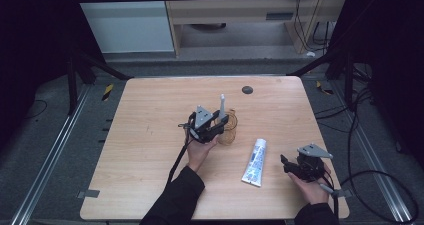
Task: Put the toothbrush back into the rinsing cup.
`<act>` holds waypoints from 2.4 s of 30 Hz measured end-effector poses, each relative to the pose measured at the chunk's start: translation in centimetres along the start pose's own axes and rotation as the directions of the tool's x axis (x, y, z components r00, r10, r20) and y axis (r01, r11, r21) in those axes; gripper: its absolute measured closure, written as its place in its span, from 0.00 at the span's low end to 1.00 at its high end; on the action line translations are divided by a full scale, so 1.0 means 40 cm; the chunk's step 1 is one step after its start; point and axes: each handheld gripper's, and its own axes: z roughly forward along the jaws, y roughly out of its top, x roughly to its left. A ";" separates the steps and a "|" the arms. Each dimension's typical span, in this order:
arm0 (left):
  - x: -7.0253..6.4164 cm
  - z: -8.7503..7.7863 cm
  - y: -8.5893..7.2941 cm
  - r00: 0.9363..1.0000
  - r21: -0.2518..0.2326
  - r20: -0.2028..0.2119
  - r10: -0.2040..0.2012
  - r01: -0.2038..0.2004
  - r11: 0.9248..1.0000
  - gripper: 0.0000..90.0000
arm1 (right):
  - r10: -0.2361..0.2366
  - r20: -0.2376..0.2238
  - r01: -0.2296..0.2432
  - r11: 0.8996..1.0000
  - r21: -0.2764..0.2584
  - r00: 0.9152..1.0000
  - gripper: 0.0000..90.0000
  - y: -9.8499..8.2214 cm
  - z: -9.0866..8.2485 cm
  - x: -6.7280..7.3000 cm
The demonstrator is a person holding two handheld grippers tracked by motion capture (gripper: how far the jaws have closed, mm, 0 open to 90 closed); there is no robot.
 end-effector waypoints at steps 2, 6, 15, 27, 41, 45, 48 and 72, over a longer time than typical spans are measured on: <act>0.000 0.000 -0.001 1.000 -0.001 -0.001 0.002 -0.002 1.000 0.63 | -0.001 0.000 0.001 1.000 0.002 1.000 0.33 0.000 0.000 0.000; 0.000 -0.004 -0.003 1.000 0.003 -0.006 0.011 -0.011 1.000 0.60 | 0.000 0.001 0.000 1.000 0.000 1.000 0.33 0.000 0.000 0.000; -0.003 -0.025 0.003 1.000 0.009 -0.002 0.009 -0.009 1.000 0.50 | 0.002 0.004 -0.002 1.000 -0.001 1.000 0.32 0.001 -0.002 0.000; -0.008 -0.091 0.028 0.999 0.063 0.000 0.034 -0.033 0.997 0.36 | 0.002 0.006 -0.002 1.000 -0.002 1.000 0.32 0.002 -0.003 0.005; -0.033 -0.181 0.038 0.986 0.138 -0.005 0.168 -0.165 0.976 0.34 | 0.008 0.016 -0.008 1.000 -0.016 1.000 0.32 0.006 -0.014 0.007; -0.026 -0.204 0.032 0.986 0.154 0.001 0.169 -0.167 0.974 0.33 | 0.009 0.016 -0.009 1.000 -0.017 1.000 0.32 0.007 -0.014 0.009; -0.012 -0.243 0.029 0.985 0.165 0.003 0.174 -0.172 0.971 0.33 | 0.009 0.015 -0.008 1.000 -0.016 1.000 0.32 0.007 -0.014 0.010; 0.157 -0.485 -0.135 0.985 0.237 -0.170 0.006 0.035 0.971 0.32 | -0.007 -0.027 0.006 1.000 -0.015 1.000 0.35 0.014 -0.019 0.043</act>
